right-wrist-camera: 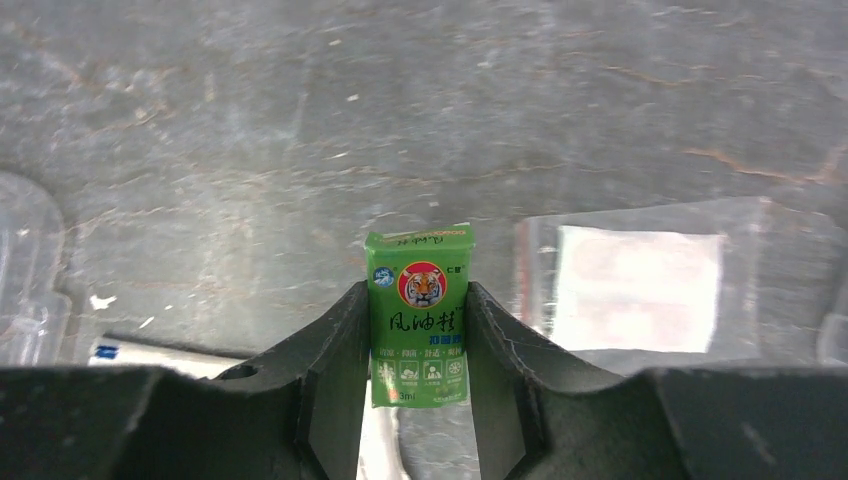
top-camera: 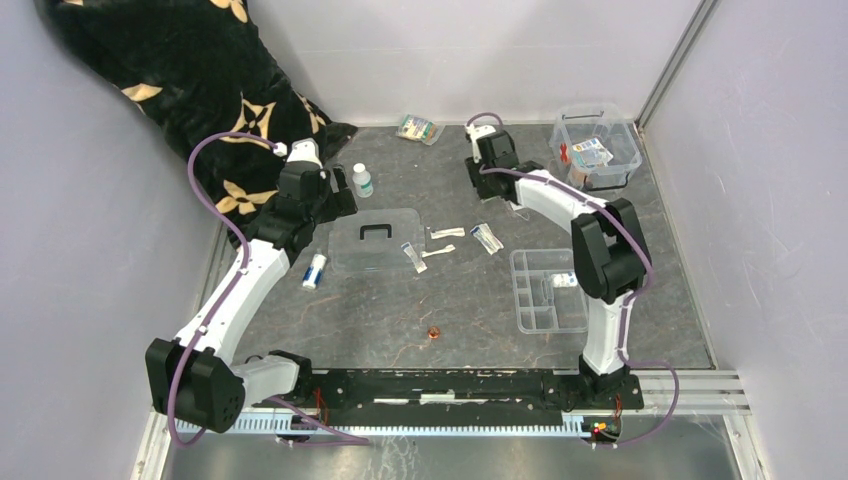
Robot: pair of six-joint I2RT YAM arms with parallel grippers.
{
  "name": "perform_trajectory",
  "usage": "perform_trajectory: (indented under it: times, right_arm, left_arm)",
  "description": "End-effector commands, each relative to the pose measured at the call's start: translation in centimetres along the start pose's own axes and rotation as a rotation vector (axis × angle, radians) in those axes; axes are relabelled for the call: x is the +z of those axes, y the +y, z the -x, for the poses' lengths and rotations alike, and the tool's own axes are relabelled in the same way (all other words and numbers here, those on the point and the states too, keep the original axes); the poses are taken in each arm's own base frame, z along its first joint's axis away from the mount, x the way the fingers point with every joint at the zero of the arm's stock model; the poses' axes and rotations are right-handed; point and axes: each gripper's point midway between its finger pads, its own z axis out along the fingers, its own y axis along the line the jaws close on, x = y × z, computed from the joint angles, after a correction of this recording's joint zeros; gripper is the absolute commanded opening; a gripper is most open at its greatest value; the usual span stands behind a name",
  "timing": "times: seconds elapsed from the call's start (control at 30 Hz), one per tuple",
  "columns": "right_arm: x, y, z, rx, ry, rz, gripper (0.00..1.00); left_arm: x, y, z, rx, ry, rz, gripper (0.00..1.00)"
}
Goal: Organize the medicine kit
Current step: Pick up the medical item at the center of the board, then place the medical item at the medicine box.
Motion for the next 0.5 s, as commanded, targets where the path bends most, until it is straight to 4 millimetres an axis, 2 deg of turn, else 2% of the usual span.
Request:
perform_trajectory:
  times: [0.0, 0.47]
  right_arm:
    - [-3.1, -4.6, 4.6, 0.076, -0.115, -0.054, 0.43]
    - [-7.7, -18.8, 8.2, 0.256, -0.211, -0.217, 0.42]
  left_arm:
    - [-0.4, -0.2, 1.9, 0.021, -0.048, -0.011, 0.93]
    - [-0.6, -0.3, 2.0, 0.017, -0.054, -0.018, 0.93]
